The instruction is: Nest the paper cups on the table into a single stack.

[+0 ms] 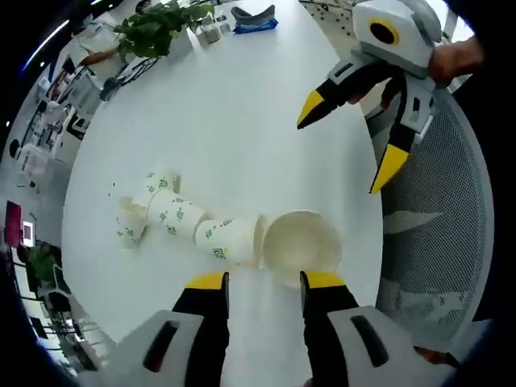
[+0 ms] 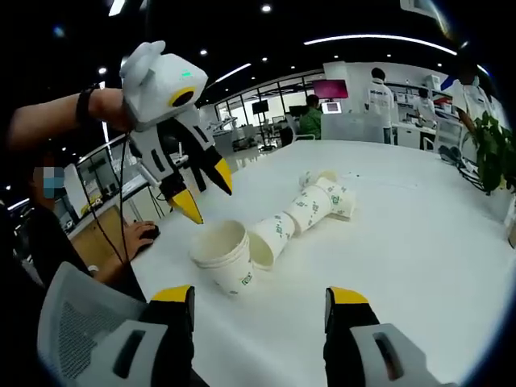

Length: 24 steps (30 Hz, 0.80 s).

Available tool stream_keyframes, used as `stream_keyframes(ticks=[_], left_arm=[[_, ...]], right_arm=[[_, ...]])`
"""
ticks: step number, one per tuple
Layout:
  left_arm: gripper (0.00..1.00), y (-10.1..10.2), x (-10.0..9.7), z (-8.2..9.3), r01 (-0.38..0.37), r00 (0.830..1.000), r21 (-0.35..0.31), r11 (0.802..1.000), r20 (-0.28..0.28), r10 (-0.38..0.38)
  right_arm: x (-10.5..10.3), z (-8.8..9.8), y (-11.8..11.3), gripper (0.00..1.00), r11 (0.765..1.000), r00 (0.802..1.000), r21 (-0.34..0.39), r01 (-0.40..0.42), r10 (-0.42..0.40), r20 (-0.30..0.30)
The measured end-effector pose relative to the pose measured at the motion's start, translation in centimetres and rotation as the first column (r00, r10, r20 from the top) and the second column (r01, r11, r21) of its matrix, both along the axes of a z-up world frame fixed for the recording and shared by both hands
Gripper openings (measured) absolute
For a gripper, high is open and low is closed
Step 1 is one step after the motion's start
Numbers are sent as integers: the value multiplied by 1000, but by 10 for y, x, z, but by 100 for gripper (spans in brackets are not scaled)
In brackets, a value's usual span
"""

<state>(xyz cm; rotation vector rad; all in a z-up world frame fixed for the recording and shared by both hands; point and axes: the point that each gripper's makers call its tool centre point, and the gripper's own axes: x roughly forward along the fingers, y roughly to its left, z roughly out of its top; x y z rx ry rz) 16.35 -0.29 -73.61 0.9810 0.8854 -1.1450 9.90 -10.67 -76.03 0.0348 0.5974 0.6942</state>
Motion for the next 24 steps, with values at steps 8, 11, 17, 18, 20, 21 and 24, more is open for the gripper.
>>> stream_keyframes(ticks=[8,11,17,18,20,21,24], left_arm=[[47,31,0,33,-337,934,-218,916,49,355],[47,50,3,36,-429,887,-266,863,53,458],[47,72,3,31,-490,843,-289,822,85,532],[46,73,4,29,-494,840,-292,819,85,537],[46,78,16,13,-495,841,-289,820,79,535],[46,77,17,12,-494,841,-288,820,80,535],[47,80,27,7,-518,827,-317,794,51,560]], right_arm=[[-9,0,-9,65,1000,1000,7,-30,30,4],[-10,3,-14,65,999,1000,13,-30,30,7],[-11,5,-16,65,999,999,1,-37,37,21],[-10,4,-16,65,999,999,0,-32,32,21],[-6,5,-18,64,1000,1000,-5,-10,11,27],[-5,6,-18,64,1000,999,-5,3,-3,32],[-1,5,-21,64,998,998,-3,57,-57,15]])
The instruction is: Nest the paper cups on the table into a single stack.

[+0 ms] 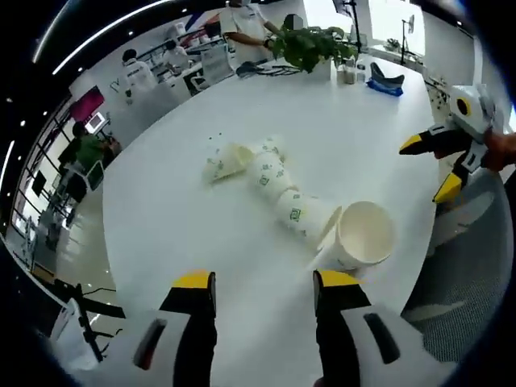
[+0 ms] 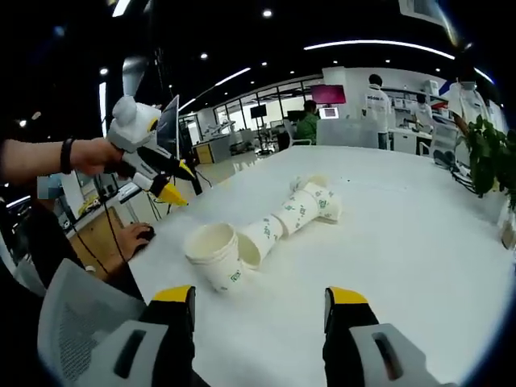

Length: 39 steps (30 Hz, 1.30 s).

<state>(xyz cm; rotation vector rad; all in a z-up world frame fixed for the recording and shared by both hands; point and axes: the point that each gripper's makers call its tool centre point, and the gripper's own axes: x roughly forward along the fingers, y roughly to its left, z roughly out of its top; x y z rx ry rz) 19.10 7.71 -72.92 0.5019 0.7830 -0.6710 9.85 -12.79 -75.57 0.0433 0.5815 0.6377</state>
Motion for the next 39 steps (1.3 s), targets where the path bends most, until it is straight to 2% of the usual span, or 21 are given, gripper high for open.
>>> stream_keyframes(ticks=[1,5,6,8,10,12,16,23,26,35,37,39], left_arm=[[47,-6,3,-1,5,1000,-27,1000,7,-5],[46,-5,15,-14,8,1000,-30,1000,7,-8],[46,0,27,-24,2,1000,-50,999,1,-2],[46,-9,29,-18,-26,1000,-91,996,0,26],[46,-5,40,-24,-46,999,-103,994,10,48],[46,-9,52,-23,-77,997,-135,988,19,81],[45,-12,63,-27,-87,996,-156,984,19,91],[45,-19,53,-36,-43,999,-137,990,2,43],[45,-13,52,-43,-50,999,-143,988,-13,48],[45,1,37,-45,-88,996,-164,983,-27,85],[45,0,32,-45,-91,996,-177,980,-32,87],[46,2,29,-47,-92,996,-176,980,-33,87]], right_arm=[[1,1,0,64,1000,1000,11,18,-18,1],[3,-4,1,63,999,999,-9,35,-35,-14],[2,-4,-1,63,999,999,-9,50,-50,-19],[1,-4,-3,63,997,997,-8,73,-74,-21],[1,-4,-4,63,996,996,-12,84,-84,-23],[0,-4,-5,63,995,995,-16,98,-98,-29],[0,-6,-6,63,994,994,-24,106,-107,-35],[18,-4,-10,63,992,992,-23,122,-123,-29],[24,-3,-9,63,994,994,-33,109,-110,-22],[61,3,-1,62,996,996,-6,89,-90,-30],[69,6,7,61,998,999,-28,52,-52,-10],[77,0,12,60,998,1000,-65,11,-11,-9]])
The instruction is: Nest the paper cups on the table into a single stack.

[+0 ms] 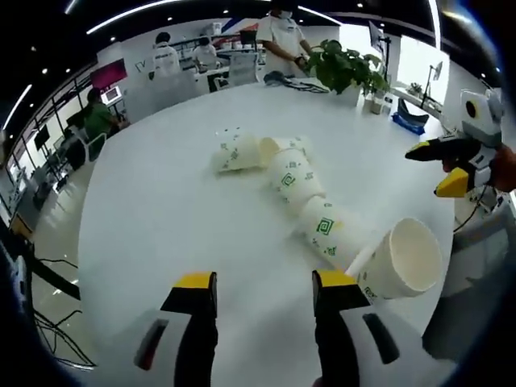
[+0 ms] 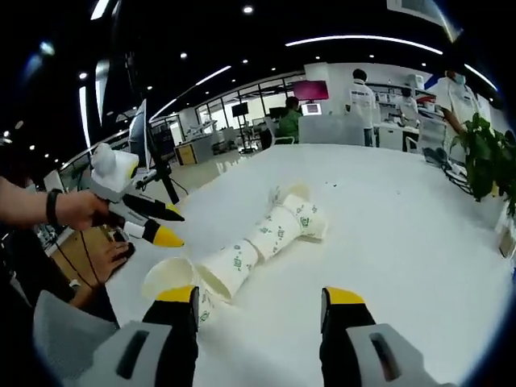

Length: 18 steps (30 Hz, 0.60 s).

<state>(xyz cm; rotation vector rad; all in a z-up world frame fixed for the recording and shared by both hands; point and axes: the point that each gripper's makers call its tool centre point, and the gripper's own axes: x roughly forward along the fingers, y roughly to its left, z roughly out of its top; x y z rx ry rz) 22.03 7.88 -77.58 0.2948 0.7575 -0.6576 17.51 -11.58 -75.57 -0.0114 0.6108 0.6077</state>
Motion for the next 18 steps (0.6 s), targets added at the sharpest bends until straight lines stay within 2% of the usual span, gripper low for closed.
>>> stream_keyframes(ticks=[2,6,12,14,18], left_arm=[[46,2,-6,-1,2,1000,-2,1000,-4,-2],[45,7,-14,-3,-2,1000,-6,1000,-5,2],[45,17,-26,-6,-27,1000,-6,1000,-10,27],[45,22,-30,-7,-37,999,-7,999,-12,37],[45,28,-35,-8,-58,998,-11,998,-15,58]], right_arm=[[5,-5,2,59,999,999,-40,-31,31,6],[17,-23,11,55,996,998,-64,-56,56,-4],[12,-37,35,55,982,990,-124,-142,141,-16],[15,-45,41,55,980,988,-130,-153,153,-12],[14,-48,48,52,982,990,-130,-140,140,-8]])
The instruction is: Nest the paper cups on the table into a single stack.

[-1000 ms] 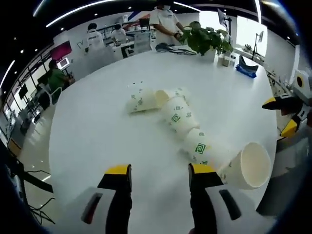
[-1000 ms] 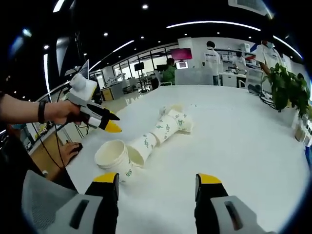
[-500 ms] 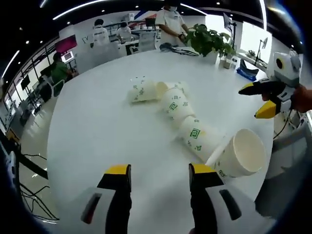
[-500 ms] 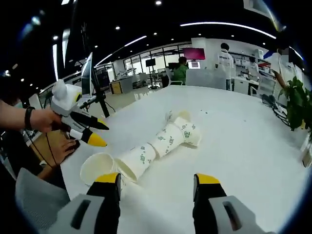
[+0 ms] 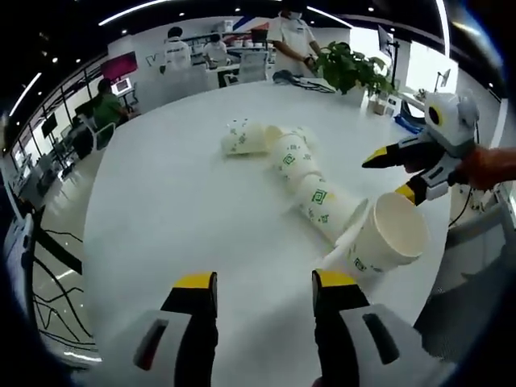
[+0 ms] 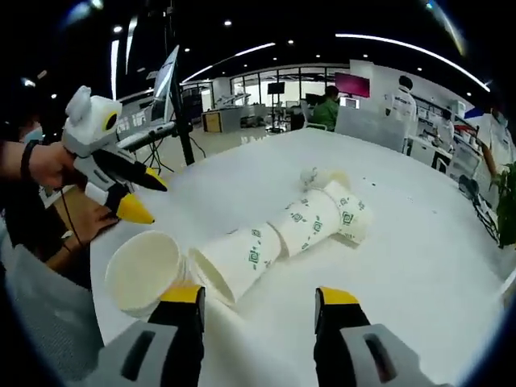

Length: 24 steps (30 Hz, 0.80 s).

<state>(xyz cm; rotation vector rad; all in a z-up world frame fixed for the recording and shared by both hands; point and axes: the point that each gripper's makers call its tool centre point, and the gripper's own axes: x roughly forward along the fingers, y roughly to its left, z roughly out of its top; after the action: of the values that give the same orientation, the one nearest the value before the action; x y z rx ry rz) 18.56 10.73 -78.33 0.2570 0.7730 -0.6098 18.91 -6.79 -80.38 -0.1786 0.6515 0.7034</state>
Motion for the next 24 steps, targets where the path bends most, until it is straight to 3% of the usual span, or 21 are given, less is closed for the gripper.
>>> stream_keyframes(ticks=[4,12,24], left_arm=[[45,4,-7,-2,-19,1000,-2,1000,-4,19],[46,-2,-12,1,-33,999,-19,999,0,33],[56,-16,-20,3,19,1000,-47,999,1,-19]], right_arm=[[5,-4,1,51,1000,1000,-1,23,-23,-10],[19,-15,13,48,998,997,-14,65,-64,31],[26,-24,31,37,996,996,13,89,-89,28]])
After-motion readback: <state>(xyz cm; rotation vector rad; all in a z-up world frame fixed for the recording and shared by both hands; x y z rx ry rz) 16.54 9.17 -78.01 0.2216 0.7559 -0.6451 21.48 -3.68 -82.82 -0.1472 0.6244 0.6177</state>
